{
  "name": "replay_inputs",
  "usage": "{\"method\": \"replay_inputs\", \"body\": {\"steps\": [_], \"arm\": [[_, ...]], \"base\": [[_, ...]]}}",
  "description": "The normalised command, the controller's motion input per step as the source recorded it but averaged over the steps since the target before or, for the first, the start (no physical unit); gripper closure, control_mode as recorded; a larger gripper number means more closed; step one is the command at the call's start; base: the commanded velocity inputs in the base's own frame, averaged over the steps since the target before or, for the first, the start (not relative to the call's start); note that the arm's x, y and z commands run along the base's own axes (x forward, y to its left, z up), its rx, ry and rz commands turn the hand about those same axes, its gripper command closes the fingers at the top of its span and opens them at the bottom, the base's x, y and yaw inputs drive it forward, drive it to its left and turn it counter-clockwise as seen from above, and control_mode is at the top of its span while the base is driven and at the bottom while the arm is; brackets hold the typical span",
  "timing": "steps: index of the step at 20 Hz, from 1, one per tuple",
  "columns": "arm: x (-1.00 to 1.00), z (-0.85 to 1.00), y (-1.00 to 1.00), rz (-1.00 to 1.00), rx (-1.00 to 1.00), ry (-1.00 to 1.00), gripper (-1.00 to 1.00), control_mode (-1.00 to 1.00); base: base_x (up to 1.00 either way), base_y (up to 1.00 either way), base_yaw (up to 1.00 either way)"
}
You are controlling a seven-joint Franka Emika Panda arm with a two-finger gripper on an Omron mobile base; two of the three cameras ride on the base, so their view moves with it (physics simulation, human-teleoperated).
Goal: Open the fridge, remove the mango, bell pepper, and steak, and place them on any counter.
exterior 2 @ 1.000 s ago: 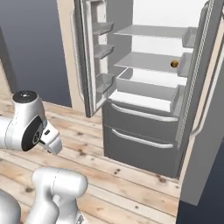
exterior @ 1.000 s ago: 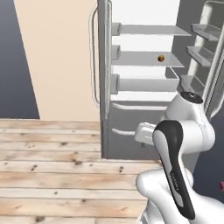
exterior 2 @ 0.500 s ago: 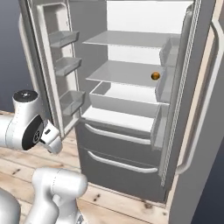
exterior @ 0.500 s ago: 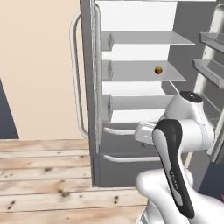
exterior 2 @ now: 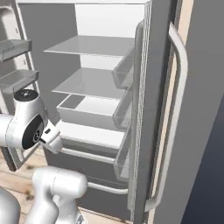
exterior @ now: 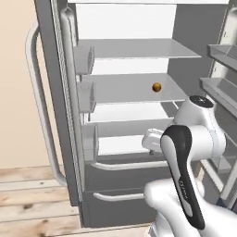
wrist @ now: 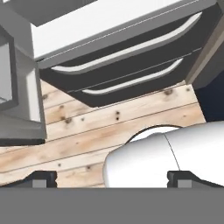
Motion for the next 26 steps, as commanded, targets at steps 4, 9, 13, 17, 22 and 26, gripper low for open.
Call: {"method": "replay_inputs", "body": {"steps": [4, 9, 13, 17, 22, 26], "arm": [[0.00, 0.00, 0.00, 0.00, 0.00, 0.00, -1.00, 1.00], [0.00, 0.00, 0.00, 0.00, 0.00, 0.00, -1.00, 1.00], [0.25, 0.00, 0.02, -0.03, -0.01, 0.00, -1.00, -1.00], [0.77, 0.07, 0.01, -0.10, -0.03, -0.01, -1.00, -1.00], [0.15, 0.39, -0.08, -0.04, -0.21, -0.38, -1.00, -1.00], [0.21, 0.34, -0.21, -0.01, -0.36, -0.44, -1.00, -1.00]], "base": [[0.42, -0.53, -0.14], [0.88, -0.02, -0.10], [0.75, 0.10, -0.07], [0.00, 0.00, 0.00], [0.00, 0.00, 0.00], [0.00, 0.00, 0.00]]}}
